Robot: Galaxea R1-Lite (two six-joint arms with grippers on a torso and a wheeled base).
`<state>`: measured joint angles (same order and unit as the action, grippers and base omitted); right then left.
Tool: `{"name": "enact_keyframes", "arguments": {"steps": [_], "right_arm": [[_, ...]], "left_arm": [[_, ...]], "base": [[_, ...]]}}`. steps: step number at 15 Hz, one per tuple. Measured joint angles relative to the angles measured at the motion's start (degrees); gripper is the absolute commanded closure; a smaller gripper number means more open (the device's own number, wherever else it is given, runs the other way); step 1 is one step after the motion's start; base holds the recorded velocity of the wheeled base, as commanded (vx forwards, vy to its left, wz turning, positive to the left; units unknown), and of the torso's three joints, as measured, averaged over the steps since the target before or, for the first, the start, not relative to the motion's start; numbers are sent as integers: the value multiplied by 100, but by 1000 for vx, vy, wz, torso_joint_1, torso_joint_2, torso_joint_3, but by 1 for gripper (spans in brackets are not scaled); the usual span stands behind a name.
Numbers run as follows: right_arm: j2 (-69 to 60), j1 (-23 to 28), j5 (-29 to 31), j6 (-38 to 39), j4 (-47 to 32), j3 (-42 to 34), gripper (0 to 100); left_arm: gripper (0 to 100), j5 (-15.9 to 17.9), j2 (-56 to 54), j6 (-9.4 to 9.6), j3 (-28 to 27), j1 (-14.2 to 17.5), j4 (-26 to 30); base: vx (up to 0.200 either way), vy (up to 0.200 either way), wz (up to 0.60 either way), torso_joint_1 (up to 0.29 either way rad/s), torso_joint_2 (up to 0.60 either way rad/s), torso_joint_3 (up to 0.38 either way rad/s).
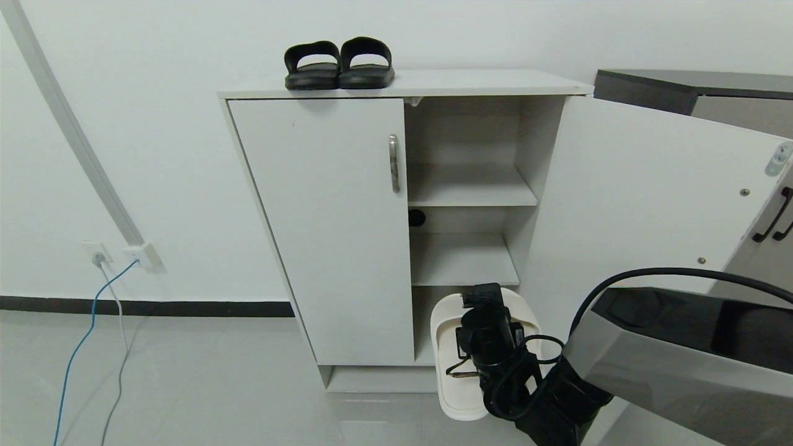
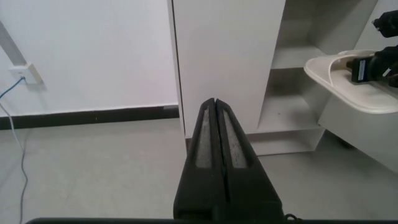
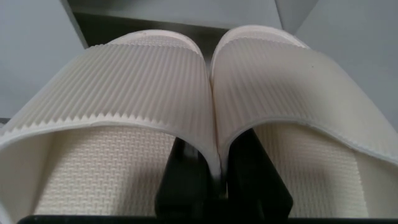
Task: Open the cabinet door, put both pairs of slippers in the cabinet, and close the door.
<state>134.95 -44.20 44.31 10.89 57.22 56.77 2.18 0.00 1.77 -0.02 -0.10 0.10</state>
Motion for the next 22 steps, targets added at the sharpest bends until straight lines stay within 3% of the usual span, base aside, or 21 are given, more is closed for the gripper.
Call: {"name": "enact_keyframes", "arguments": {"steps": [6, 12, 22], "right_arm": [[229, 38, -46, -191, 646, 80, 100], [477, 162, -252, -1195, 2522, 141, 100], [711, 223, -389, -1232, 2655, 44, 100]], "left_arm": [[100, 2, -2, -5, 2, 0, 0], [100, 2, 0, -11, 2, 0, 0], [100, 2, 0, -11, 2, 0, 0]], "base": [[0, 0, 0, 2, 2, -194], [0, 0, 0, 4, 2, -82], [0, 0, 0, 0, 0, 0]]}}
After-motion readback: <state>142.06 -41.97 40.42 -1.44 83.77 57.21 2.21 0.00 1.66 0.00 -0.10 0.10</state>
